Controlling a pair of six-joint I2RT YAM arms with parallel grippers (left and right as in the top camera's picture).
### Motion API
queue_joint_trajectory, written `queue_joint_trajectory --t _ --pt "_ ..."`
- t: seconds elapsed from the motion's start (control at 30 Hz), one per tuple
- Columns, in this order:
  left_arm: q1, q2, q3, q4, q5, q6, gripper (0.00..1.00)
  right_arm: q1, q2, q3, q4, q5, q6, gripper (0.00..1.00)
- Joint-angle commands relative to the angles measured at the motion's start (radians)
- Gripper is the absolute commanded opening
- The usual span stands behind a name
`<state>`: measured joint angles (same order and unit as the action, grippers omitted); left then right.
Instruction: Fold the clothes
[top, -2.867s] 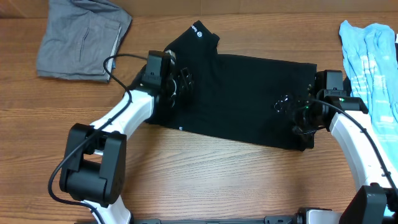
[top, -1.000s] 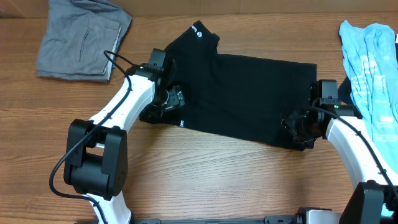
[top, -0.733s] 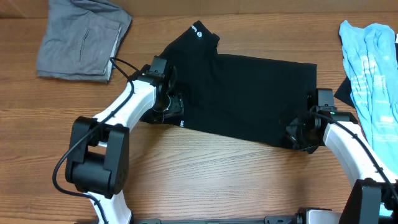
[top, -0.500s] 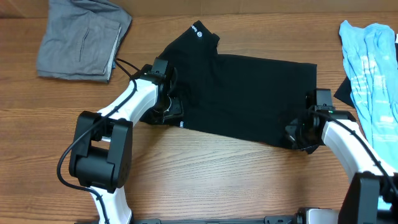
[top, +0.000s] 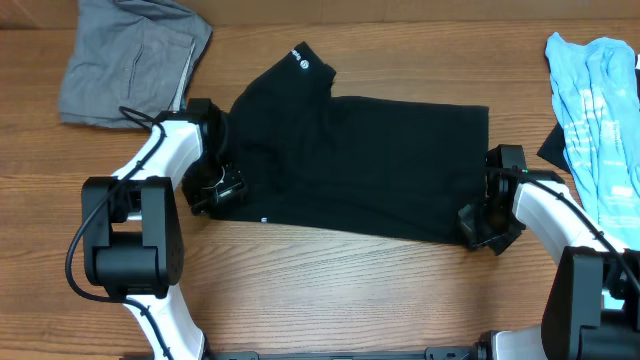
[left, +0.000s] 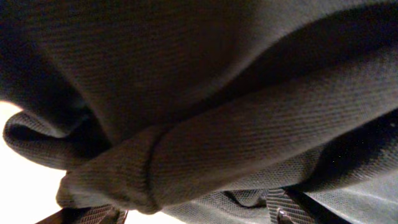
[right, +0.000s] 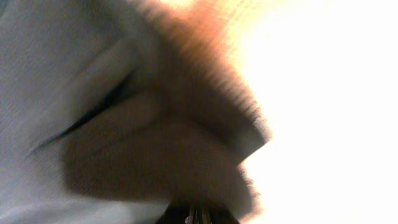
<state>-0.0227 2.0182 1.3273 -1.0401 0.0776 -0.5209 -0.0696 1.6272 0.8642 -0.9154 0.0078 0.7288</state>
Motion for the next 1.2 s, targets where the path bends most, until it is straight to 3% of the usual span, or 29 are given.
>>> queue_joint_trajectory --t 0.0,0.23,0.37,0.43,0.47,0.5,0.67,0.77,0.87,1.07,1.17 --pt "0.024 0.045 -0.032 -0.031 -0.090 -0.043 0.73 -0.005 -0.002 0.110 -0.072 0.101 0.001 0.04" --pt "0.022 -0.079 -0.032 -0.124 -0.182 -0.156 0.78 -0.005 -0.040 0.330 -0.266 0.121 0.004 0.04" --pt "0.011 -0.217 -0.032 -0.119 -0.182 -0.157 0.85 -0.004 -0.043 0.354 -0.220 -0.019 -0.123 0.14" --pt "0.002 -0.260 -0.032 -0.105 -0.179 -0.158 0.88 -0.004 -0.043 0.354 -0.194 -0.067 -0.166 0.35" --pt "-0.013 -0.301 -0.032 -0.078 -0.169 -0.156 0.97 -0.004 -0.043 0.354 -0.167 -0.097 -0.181 0.69" --pt "-0.023 -0.319 -0.032 -0.062 -0.163 -0.154 0.99 -0.004 -0.043 0.354 -0.154 -0.108 -0.182 0.76" --pt "-0.082 -0.330 -0.032 0.004 -0.090 -0.061 0.98 -0.004 -0.043 0.353 -0.144 -0.156 -0.206 0.75" --pt "-0.129 -0.324 -0.032 0.113 -0.035 0.049 0.93 -0.004 -0.043 0.353 -0.117 -0.161 -0.207 0.75" --pt "-0.147 -0.324 -0.005 0.193 0.016 0.080 0.93 -0.004 -0.043 0.354 -0.040 -0.223 -0.208 0.78" --pt "-0.150 -0.294 0.224 0.225 0.107 0.120 0.92 -0.004 -0.043 0.354 0.156 -0.315 -0.193 0.91" --pt "-0.183 -0.171 0.442 0.186 0.107 0.157 0.95 -0.003 -0.042 0.354 0.248 -0.309 -0.066 0.97"
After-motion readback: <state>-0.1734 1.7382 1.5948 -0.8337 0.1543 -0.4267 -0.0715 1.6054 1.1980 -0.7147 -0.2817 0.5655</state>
